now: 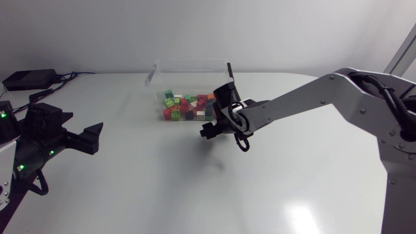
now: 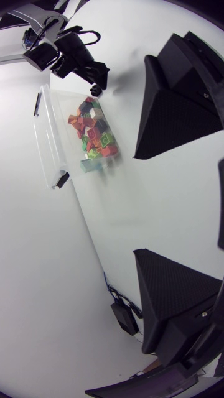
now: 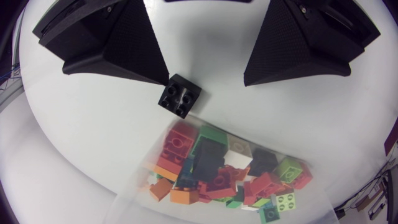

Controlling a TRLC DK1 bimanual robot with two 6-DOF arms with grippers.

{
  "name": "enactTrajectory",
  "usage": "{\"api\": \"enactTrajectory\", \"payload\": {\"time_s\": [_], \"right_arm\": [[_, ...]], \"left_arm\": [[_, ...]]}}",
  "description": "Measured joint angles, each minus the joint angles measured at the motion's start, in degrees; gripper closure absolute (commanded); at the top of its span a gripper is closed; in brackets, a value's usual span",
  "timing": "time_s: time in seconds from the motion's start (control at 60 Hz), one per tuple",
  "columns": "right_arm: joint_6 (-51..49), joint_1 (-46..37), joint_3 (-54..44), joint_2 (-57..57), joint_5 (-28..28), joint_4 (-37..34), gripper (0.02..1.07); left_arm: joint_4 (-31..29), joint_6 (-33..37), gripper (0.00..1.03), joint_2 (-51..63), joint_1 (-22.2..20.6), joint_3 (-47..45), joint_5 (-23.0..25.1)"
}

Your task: Place the duplo bricks in the container

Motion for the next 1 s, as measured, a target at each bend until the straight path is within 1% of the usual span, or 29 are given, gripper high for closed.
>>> {"api": "enactTrajectory", "payload": {"time_s": [0.167,0.317,0.35,0.367,0.4,0.5,0.517,0.55,0.567,0.6,0.617,0.667,0.733,0.767,0.8,0.9,1.0], "right_arm": [[0.76,-0.35,3.28,3.61,2.86,0.55,0.2],[2.34,-0.96,5.95,6.58,3.34,1.03,0.21],[2.8,-1.07,6.25,6.82,3.5,1.09,0.23],[3.04,-1.18,6.38,6.93,3.56,1.16,0.27],[3.23,-1.29,6.45,7.04,3.69,1.31,0.31],[3.63,-1.38,6.45,7.39,4.59,2.32,0.31],[3.67,-1.38,6.45,7.43,4.61,2.36,0.32],[3.93,-1.42,6.45,7.48,4.76,2.49,0.4],[4.11,-1.42,6.45,7.52,4.83,2.54,0.47],[4.39,-1.42,6.45,7.54,5.03,2.67,0.55],[4.48,-1.42,6.45,7.56,5.05,2.73,0.58],[4.61,-1.42,6.23,7.58,5.25,3.3,0.6],[4.7,-1.42,5.49,7.58,5.4,4.31,0.71],[4.74,-1.44,5.05,7.58,5.42,5.09,0.72],[4.9,-1.53,4.76,7.58,5.42,5.51,0.75],[4.9,-1.68,3.63,6.88,5.42,6.14,0.75],[4.87,-1.92,-0.48,3.85,5.44,6.43,0.75]], "left_arm": [[1.27,-0.37,0.03,-1.88,0.11,-2.1,0.02],[3.43,-1.64,0.04,-3.52,0.11,-3.63,0.02],[3.69,-1.7,0.04,-3.8,0.11,-4.0,0.02],[3.78,-1.79,0.04,-3.93,0.11,-4.22,0.02],[4.02,-1.84,0.04,-4.17,0.11,-4.66,0.02],[4.22,-1.84,0.04,-4.37,0.11,-5.55,0.0],[4.22,-1.84,0.04,-4.37,0.11,-5.64,0.02],[4.24,-1.84,0.04,-4.37,0.11,-5.73,0.0],[4.26,-1.84,0.04,-4.42,0.11,-5.75,0.0],[4.24,-1.84,0.04,-4.52,0.11,-5.77,0.0],[4.24,-1.84,0.04,-4.63,0.11,-5.79,0.0],[4.24,-1.84,0.04,-5.05,0.11,-5.86,0.0],[4.26,-1.84,0.04,-5.62,0.11,-5.86,0.0],[4.26,-1.84,0.04,-5.9,0.11,-5.86,0.02],[4.28,-1.84,0.04,-6.12,0.11,-5.86,0.0],[4.63,-2.19,0.04,-6.95,0.11,-6.4,0.0],[4.66,-3.34,0.04,-8.76,0.11,-7.76,0.02]]}}
